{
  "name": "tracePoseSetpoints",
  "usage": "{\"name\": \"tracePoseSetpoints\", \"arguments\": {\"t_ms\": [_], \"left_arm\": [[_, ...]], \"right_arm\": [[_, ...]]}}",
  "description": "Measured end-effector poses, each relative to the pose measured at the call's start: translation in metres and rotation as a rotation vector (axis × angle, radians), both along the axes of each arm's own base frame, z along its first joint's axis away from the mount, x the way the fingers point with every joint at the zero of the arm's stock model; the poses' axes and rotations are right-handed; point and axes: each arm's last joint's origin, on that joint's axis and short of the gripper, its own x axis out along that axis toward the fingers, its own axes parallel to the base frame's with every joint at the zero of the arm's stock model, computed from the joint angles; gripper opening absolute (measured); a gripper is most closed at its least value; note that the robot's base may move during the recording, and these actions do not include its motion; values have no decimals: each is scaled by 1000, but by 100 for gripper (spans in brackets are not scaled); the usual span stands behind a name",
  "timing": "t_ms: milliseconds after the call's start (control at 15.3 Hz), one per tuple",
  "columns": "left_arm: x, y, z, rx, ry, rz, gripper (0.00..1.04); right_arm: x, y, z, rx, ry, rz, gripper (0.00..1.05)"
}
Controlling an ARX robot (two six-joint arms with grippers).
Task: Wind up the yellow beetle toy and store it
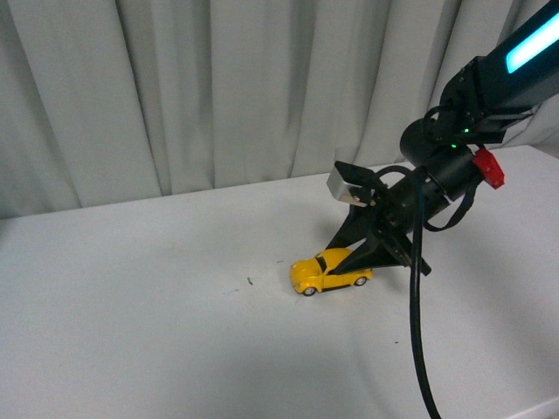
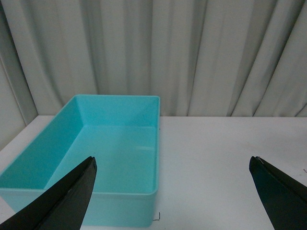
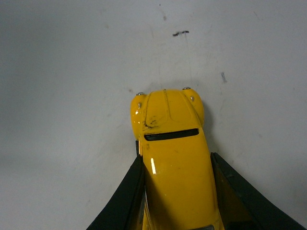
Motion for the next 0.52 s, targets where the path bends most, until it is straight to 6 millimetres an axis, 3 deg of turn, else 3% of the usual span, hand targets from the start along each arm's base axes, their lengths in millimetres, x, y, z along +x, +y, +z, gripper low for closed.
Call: {"name": "tracePoseSetpoints", "arguments": {"t_ms": [131,524], "left_arm": [[0,0,0,0,0,0,98],[0,0,0,0,0,0,98]], "right_arm": [[-20,-29,0,1,-4,-2,35],[-29,-44,7,-21,42,-15,35]]}}
